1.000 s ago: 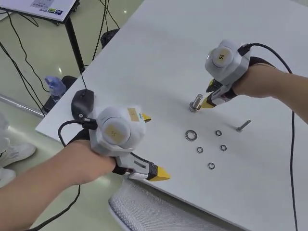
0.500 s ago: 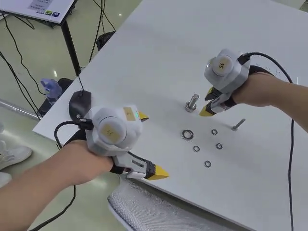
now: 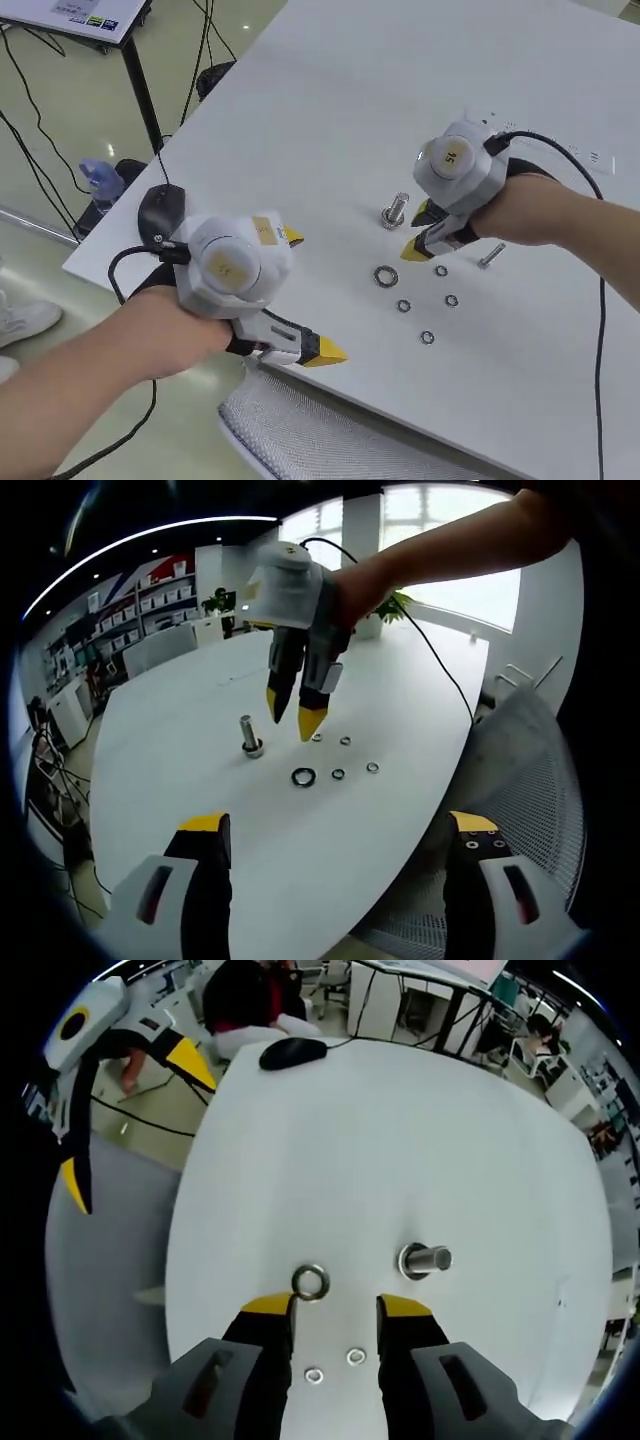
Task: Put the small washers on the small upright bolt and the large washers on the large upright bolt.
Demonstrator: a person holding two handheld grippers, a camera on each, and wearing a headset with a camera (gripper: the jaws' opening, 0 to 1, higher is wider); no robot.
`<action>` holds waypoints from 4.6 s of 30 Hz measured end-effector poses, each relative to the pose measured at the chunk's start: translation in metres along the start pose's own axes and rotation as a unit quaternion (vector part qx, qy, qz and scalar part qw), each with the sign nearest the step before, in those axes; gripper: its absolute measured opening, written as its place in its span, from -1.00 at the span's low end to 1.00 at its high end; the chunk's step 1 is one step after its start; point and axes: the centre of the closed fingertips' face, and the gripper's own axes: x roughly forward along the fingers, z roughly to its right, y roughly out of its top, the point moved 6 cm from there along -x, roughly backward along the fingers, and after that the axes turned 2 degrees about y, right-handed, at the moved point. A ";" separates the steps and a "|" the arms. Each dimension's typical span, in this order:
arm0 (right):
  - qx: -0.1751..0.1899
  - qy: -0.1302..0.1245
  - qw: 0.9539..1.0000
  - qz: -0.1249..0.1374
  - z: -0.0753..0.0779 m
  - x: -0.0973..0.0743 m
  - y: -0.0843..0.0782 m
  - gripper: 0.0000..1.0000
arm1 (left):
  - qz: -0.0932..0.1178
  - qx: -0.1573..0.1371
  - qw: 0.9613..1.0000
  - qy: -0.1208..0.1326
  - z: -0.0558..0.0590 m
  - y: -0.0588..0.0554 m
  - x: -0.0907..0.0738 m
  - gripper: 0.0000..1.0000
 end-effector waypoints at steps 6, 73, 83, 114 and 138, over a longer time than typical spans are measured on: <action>-0.001 0.005 1.000 -0.002 -0.012 0.010 -0.003 -0.33 | -0.002 0.000 1.000 0.002 0.000 -0.001 0.000 0.75; 0.020 -0.006 0.999 -0.035 -0.025 0.057 -0.009 -0.59 | 0.005 -0.013 1.000 0.002 0.009 0.002 -0.003 0.70; 0.028 -0.003 0.999 -0.034 -0.024 0.051 -0.010 -0.58 | 0.001 -0.007 1.000 0.003 0.005 0.005 -0.003 0.69; 0.066 -0.029 0.997 -0.034 0.026 -0.027 -0.029 -0.58 | 0.009 -0.013 1.000 -0.004 0.006 0.004 -0.002 0.63; 0.044 -0.036 0.998 -0.014 0.055 -0.025 0.012 -0.58 | 0.005 -0.019 1.000 0.000 0.000 -0.008 0.011 0.73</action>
